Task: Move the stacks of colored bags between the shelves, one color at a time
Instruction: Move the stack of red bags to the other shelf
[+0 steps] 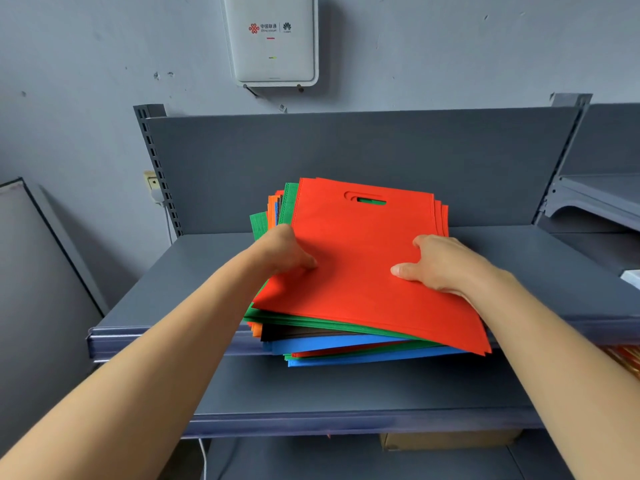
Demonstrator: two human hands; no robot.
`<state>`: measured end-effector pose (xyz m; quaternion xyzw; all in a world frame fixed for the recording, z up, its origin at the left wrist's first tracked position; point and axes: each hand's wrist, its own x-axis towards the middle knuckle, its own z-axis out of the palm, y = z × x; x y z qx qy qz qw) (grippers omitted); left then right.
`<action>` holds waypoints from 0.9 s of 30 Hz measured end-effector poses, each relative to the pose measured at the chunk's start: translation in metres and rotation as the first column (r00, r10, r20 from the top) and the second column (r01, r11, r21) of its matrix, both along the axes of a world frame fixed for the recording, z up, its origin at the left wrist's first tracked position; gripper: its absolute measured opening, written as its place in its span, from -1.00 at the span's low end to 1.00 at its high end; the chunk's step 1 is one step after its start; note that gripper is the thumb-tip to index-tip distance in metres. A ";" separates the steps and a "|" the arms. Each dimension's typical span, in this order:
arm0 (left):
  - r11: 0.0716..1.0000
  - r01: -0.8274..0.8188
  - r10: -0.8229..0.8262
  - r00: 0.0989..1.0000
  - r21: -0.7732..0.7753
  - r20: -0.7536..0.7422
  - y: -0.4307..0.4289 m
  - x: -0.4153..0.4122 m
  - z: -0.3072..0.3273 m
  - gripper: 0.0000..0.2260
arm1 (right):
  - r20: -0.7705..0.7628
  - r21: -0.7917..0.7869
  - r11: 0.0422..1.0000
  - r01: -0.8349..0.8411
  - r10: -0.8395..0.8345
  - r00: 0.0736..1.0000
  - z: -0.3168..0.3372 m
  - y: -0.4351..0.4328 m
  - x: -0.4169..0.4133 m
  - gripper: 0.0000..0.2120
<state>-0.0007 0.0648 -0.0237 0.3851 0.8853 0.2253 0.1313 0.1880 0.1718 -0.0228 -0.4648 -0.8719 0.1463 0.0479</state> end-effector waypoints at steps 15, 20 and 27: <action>0.920 0.389 -0.376 0.844 -0.046 -0.383 0.002 0.022 -0.010 -0.32 | -0.028 0.031 0.998 0.058 -0.058 0.998 -0.012 0.016 -0.006 -0.34; 0.947 0.310 -0.247 0.877 0.091 -0.411 -0.001 0.026 -0.008 -0.37 | -0.028 0.100 0.984 0.146 -0.144 0.989 -0.007 0.010 -0.014 -0.36; 0.954 -0.063 0.146 0.952 0.293 -0.270 -0.037 -0.014 0.001 -0.57 | -0.140 0.084 0.995 0.059 -0.047 0.989 -0.007 -0.005 -0.037 -0.41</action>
